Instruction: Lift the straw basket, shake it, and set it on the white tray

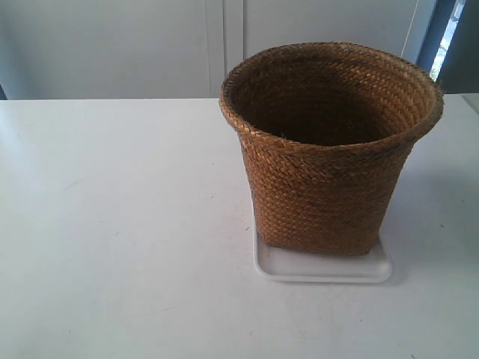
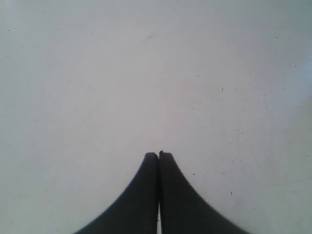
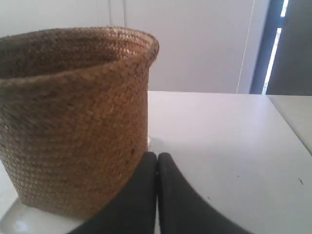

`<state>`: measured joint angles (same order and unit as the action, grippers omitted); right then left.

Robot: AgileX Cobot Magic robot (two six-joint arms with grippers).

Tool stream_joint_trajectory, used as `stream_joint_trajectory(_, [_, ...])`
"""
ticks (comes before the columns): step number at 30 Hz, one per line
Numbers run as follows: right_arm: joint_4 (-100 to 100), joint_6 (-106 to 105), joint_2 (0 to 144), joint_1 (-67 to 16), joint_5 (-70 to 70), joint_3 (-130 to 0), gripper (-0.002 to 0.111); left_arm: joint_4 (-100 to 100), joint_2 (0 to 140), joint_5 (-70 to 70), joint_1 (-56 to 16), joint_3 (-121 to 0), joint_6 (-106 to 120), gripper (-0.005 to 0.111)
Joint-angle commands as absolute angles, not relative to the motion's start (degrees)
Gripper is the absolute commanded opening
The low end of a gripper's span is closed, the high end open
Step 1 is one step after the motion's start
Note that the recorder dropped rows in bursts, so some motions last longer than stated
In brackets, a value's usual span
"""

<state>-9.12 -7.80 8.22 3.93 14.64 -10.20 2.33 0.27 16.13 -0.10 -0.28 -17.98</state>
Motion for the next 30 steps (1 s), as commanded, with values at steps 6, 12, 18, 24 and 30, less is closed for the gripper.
stream_joint_trajectory(6, [-6.9, -5.8, 0.8, 4.0, 13.7, -0.3, 0.000, 1.7, 0.0, 15.9, -0.1, 0.0, -18.0, 0.000])
stream_joint_trajectory(12, [-5.1, -5.8, 0.0, 4.0, 16.4, 0.0, 0.000, 1.7, 0.0, 15.9, -0.1, 0.0, -18.0, 0.000])
stream_joint_trajectory(18, [-1.2, -5.8, 0.0, 4.0, 16.6, 0.0, 0.000, 1.7, 0.0, 15.9, -0.1, 0.0, -18.0, 0.000])
stream_joint_trajectory(24, [-1.1, -5.1, 0.0, 4.0, 17.8, 0.0, 0.000, 1.7, 0.0, 15.9, -0.1, 0.0, -18.0, 0.000])
stream_joint_trajectory(30, [-1.1, -4.0, 0.0, 4.0, 19.4, 0.0, 0.000, 1.7, 0.0, 15.9, -0.1, 0.0, -18.0, 0.000])
